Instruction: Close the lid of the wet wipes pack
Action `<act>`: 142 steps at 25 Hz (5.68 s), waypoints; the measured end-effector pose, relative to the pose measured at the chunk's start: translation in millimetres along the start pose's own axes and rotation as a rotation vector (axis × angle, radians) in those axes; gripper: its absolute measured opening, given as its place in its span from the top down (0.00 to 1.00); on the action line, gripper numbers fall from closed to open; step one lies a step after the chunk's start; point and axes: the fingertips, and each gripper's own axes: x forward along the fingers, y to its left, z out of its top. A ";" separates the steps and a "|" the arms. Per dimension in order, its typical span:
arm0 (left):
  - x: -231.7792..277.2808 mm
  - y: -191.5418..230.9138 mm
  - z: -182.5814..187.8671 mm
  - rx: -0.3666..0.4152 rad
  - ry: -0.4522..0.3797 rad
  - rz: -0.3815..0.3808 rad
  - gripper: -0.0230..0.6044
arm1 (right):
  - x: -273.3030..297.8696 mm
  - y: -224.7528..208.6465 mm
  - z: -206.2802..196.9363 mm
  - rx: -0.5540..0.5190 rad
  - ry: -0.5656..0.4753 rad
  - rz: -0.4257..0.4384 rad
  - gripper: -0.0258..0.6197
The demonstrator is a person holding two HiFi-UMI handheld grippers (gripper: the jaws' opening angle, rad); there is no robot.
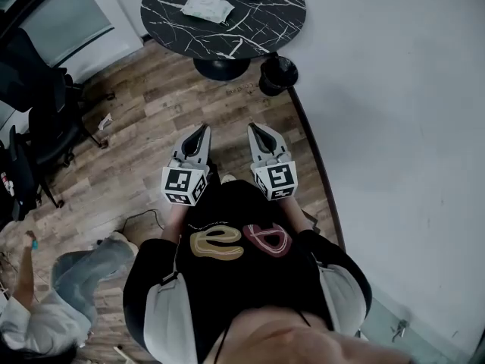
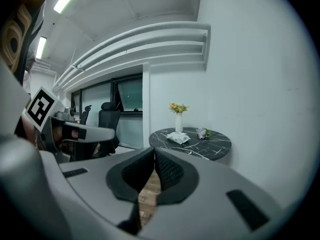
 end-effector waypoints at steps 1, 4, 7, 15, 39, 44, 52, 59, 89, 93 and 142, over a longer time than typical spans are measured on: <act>6.0 4.2 2.6 0.007 0.002 -0.006 0.93 | 6.5 -2.4 1.9 0.002 0.001 -0.003 0.94; 23.7 19.0 13.2 0.030 0.007 -0.020 0.93 | 27.8 -10.2 10.7 0.011 -0.002 -0.018 0.94; 41.2 38.5 23.2 0.047 0.014 -0.027 0.93 | 53.3 -17.7 21.4 0.017 -0.011 -0.029 0.94; 81.7 102.7 46.1 0.052 0.023 -0.048 0.93 | 126.2 -20.0 43.7 0.039 -0.019 -0.050 0.94; 128.1 190.7 80.1 0.078 0.019 -0.165 0.93 | 223.3 -12.6 69.5 0.090 -0.040 -0.150 0.94; 129.0 202.8 77.2 0.055 0.028 -0.143 0.93 | 230.0 -5.7 63.0 0.077 -0.001 -0.120 0.94; 143.5 212.9 75.6 0.047 0.031 -0.086 0.93 | 243.9 -29.7 68.6 0.124 -0.029 -0.091 0.94; 173.9 225.8 83.1 0.045 0.033 -0.044 0.93 | 270.0 -63.3 75.8 0.134 -0.036 -0.074 0.94; 383.9 261.6 101.3 0.016 0.111 0.140 0.93 | 428.5 -224.2 86.1 0.208 0.090 0.228 0.94; 390.4 265.4 97.9 0.012 0.130 0.167 0.93 | 439.1 -230.9 84.3 0.230 0.118 0.261 0.94; 477.2 388.8 72.1 0.016 0.405 0.054 0.93 | 626.8 -311.5 15.3 0.822 0.450 0.134 0.84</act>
